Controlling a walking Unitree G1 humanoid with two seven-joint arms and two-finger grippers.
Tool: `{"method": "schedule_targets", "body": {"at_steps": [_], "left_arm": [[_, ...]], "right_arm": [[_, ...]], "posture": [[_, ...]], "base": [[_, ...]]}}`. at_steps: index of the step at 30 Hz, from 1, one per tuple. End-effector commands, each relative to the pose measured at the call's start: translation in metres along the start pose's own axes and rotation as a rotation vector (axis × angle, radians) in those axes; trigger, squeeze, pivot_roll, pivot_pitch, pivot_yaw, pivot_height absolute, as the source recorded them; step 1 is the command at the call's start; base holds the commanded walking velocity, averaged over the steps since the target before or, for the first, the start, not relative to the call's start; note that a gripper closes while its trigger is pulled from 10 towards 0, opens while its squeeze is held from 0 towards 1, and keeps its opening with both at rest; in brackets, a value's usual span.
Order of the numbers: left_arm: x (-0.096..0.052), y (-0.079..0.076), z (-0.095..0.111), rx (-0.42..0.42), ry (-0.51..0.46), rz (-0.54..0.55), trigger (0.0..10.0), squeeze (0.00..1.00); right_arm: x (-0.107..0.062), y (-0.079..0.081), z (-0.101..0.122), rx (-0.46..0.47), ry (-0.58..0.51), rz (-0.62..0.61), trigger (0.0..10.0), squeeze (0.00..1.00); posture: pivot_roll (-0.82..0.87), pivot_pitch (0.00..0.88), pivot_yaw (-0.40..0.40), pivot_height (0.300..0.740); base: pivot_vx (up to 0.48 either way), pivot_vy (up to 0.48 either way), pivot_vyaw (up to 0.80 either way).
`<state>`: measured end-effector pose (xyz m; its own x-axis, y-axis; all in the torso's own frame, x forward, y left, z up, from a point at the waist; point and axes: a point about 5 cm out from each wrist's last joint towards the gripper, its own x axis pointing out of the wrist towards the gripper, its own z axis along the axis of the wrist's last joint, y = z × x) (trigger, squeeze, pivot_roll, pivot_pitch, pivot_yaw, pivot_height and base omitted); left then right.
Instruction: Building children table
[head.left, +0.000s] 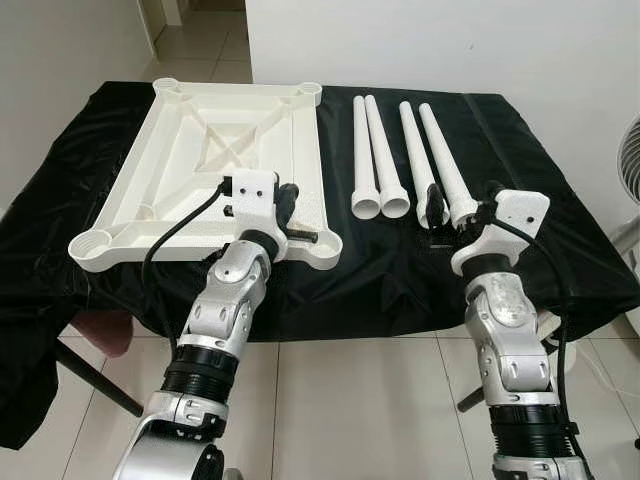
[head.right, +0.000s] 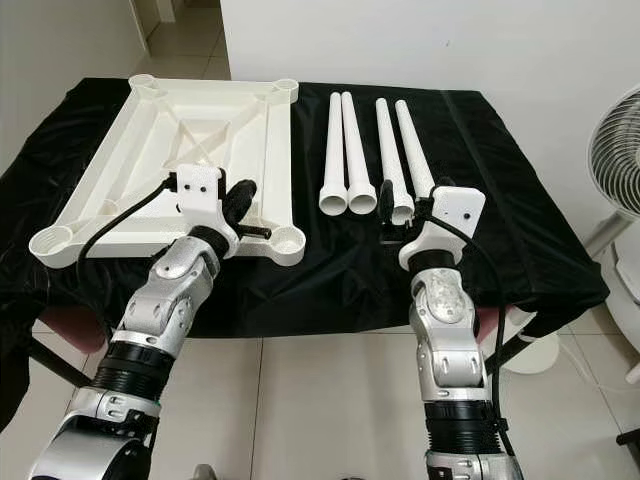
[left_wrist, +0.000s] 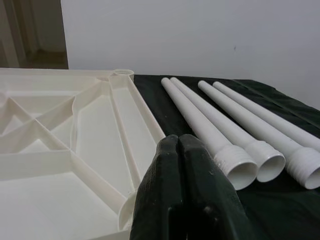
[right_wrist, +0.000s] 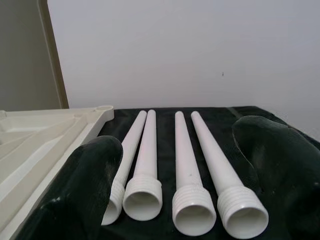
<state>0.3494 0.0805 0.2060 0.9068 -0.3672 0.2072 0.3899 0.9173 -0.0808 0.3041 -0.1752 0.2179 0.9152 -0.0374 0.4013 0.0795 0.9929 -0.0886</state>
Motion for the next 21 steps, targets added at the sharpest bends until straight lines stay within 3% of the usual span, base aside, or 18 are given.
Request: {"method": "schedule_targets", "body": {"at_steps": [1,9,21], "left_arm": [[0.0,0.0,0.006,0.031,-0.03,0.004,10.0,0.0],[-0.015,0.007,-0.003,0.038,-0.017,0.005,10.0,0.0],[-0.01,0.014,0.012,0.037,-0.068,0.022,10.0,0.0]], "right_arm": [[0.001,-0.005,0.004,-0.013,-0.014,-0.026,10.0,0.0],[-0.004,-0.007,-0.002,-0.027,-0.001,-0.031,10.0,0.0],[-0.001,-0.011,0.002,-0.038,-0.013,-0.031,10.0,0.0]], "posture": [[-0.03,0.061,0.017,0.74],[0.0,0.049,0.011,0.74],[0.0,0.054,0.003,0.74]], "base": [[0.0,0.0,0.0],[0.0,0.0,0.0],[0.0,0.0,0.0]]}}
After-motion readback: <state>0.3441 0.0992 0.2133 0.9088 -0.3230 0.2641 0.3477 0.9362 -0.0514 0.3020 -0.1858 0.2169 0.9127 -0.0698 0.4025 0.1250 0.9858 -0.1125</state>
